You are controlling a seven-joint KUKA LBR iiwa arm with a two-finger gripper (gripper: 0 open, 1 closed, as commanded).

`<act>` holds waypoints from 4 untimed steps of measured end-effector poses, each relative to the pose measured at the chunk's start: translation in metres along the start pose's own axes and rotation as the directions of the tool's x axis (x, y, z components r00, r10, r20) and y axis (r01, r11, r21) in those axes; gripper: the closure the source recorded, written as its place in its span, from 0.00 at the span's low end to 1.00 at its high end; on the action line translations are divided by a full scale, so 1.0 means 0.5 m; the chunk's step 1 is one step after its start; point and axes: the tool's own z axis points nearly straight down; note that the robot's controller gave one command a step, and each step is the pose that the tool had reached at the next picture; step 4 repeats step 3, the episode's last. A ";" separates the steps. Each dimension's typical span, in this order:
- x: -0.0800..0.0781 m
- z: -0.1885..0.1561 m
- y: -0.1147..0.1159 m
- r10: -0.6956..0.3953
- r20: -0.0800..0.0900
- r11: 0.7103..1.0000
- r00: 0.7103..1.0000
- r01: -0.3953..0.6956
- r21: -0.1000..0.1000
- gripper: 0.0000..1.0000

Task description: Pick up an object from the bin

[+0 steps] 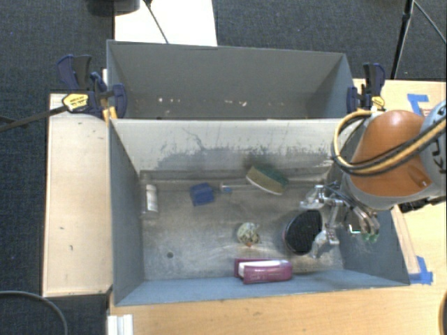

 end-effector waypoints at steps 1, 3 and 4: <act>-0.076 0.123 -0.017 0.130 0.010 0.992 0.991 -0.130 0.000 0.00; -0.073 -0.164 0.000 0.116 0.016 0.993 0.993 -0.116 0.000 1.00; -0.073 -0.164 0.000 0.116 0.016 0.993 0.993 -0.116 0.000 1.00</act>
Offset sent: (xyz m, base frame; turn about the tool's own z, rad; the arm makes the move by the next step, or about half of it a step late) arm 0.0354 -0.0079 -0.0636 0.1296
